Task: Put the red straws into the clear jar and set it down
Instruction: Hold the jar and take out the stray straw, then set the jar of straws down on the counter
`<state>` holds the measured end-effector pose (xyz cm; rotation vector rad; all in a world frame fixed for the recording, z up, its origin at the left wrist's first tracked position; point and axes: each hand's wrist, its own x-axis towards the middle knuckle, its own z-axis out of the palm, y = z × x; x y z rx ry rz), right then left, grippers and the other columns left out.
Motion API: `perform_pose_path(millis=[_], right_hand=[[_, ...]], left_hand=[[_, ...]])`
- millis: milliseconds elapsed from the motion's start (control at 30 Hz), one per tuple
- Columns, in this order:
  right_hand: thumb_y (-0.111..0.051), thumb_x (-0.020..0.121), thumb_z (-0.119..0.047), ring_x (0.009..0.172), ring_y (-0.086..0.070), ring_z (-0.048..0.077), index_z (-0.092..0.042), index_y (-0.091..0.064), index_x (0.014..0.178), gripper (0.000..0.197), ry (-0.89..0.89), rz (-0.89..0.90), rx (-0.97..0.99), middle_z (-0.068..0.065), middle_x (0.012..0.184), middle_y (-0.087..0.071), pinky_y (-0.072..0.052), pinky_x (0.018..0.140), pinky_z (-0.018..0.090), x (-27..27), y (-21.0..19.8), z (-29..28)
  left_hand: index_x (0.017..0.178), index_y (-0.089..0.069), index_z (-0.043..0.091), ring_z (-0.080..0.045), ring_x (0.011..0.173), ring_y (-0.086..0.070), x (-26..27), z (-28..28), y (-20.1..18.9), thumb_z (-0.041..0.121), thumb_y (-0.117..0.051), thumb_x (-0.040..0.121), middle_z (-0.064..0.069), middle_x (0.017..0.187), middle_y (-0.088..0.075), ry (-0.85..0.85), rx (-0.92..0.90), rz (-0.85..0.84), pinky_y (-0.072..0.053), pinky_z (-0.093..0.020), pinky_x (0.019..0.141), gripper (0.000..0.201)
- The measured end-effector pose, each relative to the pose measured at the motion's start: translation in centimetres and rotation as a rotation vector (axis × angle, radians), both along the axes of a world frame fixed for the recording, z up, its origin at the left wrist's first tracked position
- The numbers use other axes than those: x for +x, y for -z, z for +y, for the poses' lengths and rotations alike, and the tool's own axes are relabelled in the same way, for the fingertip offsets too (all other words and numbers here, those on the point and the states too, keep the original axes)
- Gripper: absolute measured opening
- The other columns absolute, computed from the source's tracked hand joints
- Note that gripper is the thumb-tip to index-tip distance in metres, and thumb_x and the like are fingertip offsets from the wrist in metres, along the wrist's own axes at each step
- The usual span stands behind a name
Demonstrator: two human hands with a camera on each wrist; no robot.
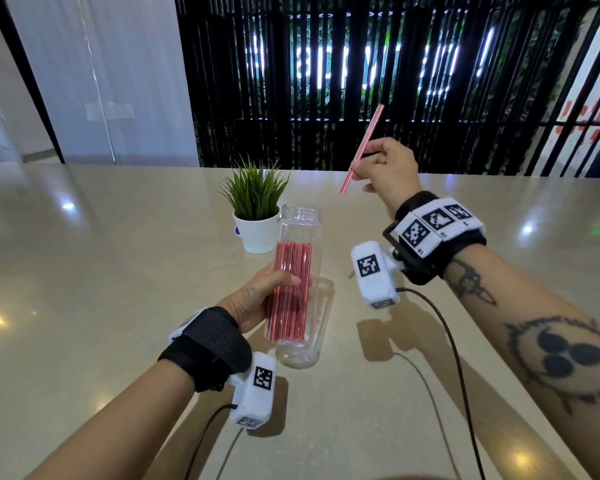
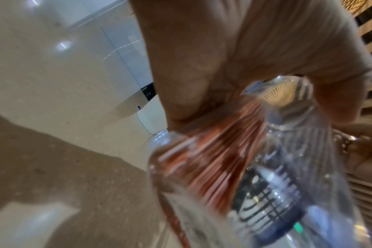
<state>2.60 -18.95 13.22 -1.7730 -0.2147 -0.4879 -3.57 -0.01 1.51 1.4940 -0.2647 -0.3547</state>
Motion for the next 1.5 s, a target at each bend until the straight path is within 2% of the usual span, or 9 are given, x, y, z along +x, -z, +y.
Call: perform_pose_path(millis=[300, 533, 633, 766, 933, 1132, 1266, 1399, 1499], right_hand=[[-0.058, 0.084, -0.006, 0.062, -0.059, 0.007, -0.02, -0.049, 0.067, 0.024, -0.159, 0.094, -0.112, -0.002, 0.067, -0.061, -0.04, 0.047, 0.016, -0.6, -0.7, 2.5], [-0.054, 0.082, -0.009, 0.062, -0.043, 0.008, -0.015, -0.051, 0.057, 0.026, -0.174, 0.183, -0.254, 0.005, 0.078, -0.056, -0.031, 0.048, 0.018, -1.4, -0.4, 3.3], [-0.052, 0.082, -0.011, 0.062, -0.042, 0.006, -0.013, -0.051, 0.058, 0.024, -0.191, 0.194, -0.292, 0.0, 0.071, -0.052, -0.03, 0.051, 0.017, -1.8, -0.4, 3.5], [-0.051, 0.081, -0.015, 0.074, -0.042, 0.013, -0.014, -0.056, 0.074, 0.009, -0.238, 0.259, -0.308, 0.004, 0.082, -0.051, -0.032, 0.057, 0.023, -2.3, -0.1, 3.6], [-0.05, 0.083, -0.021, 0.076, -0.046, 0.012, -0.013, -0.061, 0.076, 0.016, -0.219, 0.237, -0.288, 0.0, 0.088, -0.057, -0.035, 0.058, 0.023, -2.6, 0.1, 2.9], [-0.047, 0.088, -0.012, 0.077, -0.048, 0.011, -0.015, -0.052, 0.087, 0.005, -0.154, 0.143, -0.055, -0.008, 0.079, -0.051, -0.038, 0.059, 0.021, -3.0, 1.8, 2.1], [-0.046, 0.086, -0.004, 0.083, -0.05, 0.015, -0.022, -0.044, 0.083, 0.018, -0.221, 0.254, -0.129, -0.001, 0.091, -0.049, -0.041, 0.06, 0.021, -4.2, 4.6, 1.6], [-0.052, 0.085, -0.008, 0.099, -0.052, 0.016, -0.017, -0.038, 0.116, 0.035, -0.44, 0.501, -0.13, 0.008, 0.117, -0.05, -0.047, 0.084, 0.035, -5.7, 6.7, 1.1], [-0.056, 0.083, -0.009, 0.108, -0.052, 0.018, -0.027, -0.029, 0.129, 0.056, -0.555, 0.572, -0.106, 0.007, 0.121, -0.051, -0.042, 0.094, 0.042, -6.6, 7.8, 1.0]], left_hand=[[0.123, -0.042, 0.024, -0.011, 0.084, -0.066, 0.2, -0.3, -0.2, 0.027, -0.06, 0.053, -0.002, 0.096, -0.064, 0.051, -0.016, -0.084, -0.056, -0.03, 0.075, 0.072], [0.112, -0.044, 0.038, -0.014, 0.084, -0.065, 0.4, -0.4, -0.3, 0.027, -0.061, 0.052, -0.004, 0.098, -0.061, 0.07, -0.071, -0.103, -0.057, -0.031, 0.076, 0.063], [0.11, -0.045, 0.037, -0.015, 0.084, -0.063, 0.5, -0.5, -0.4, 0.027, -0.061, 0.052, -0.004, 0.097, -0.061, 0.081, -0.084, -0.11, -0.057, -0.03, 0.075, 0.061], [0.112, -0.045, 0.032, -0.01, 0.079, -0.067, 0.7, -0.5, -0.3, 0.021, -0.059, 0.057, -0.004, 0.097, -0.061, 0.079, -0.1, -0.116, -0.058, -0.027, 0.071, 0.058], [0.111, -0.047, 0.03, -0.014, 0.083, -0.065, 0.8, -0.3, -0.4, 0.027, -0.06, 0.052, -0.006, 0.098, -0.061, 0.067, -0.096, -0.12, -0.058, -0.027, 0.073, 0.06], [0.119, -0.045, 0.027, -0.022, 0.095, -0.057, 0.8, -0.1, -0.5, 0.031, -0.06, 0.055, -0.007, 0.104, -0.057, 0.057, -0.077, -0.103, -0.053, -0.037, 0.08, 0.066], [0.117, -0.048, 0.031, -0.021, 0.094, -0.058, 1.0, -0.4, -0.7, 0.03, -0.06, 0.057, -0.006, 0.104, -0.058, 0.051, -0.09, -0.107, -0.054, -0.039, 0.08, 0.061], [0.111, -0.054, 0.031, -0.009, 0.082, -0.066, 1.0, -0.7, -0.9, 0.031, -0.062, 0.058, 0.004, 0.095, -0.067, 0.058, -0.108, -0.119, -0.057, -0.029, 0.067, 0.054], [0.125, -0.048, 0.022, -0.013, 0.09, -0.066, 0.7, -1.0, -1.0, 0.031, -0.062, 0.06, -0.001, 0.104, -0.067, 0.068, -0.091, -0.131, -0.058, -0.033, 0.071, 0.066]])
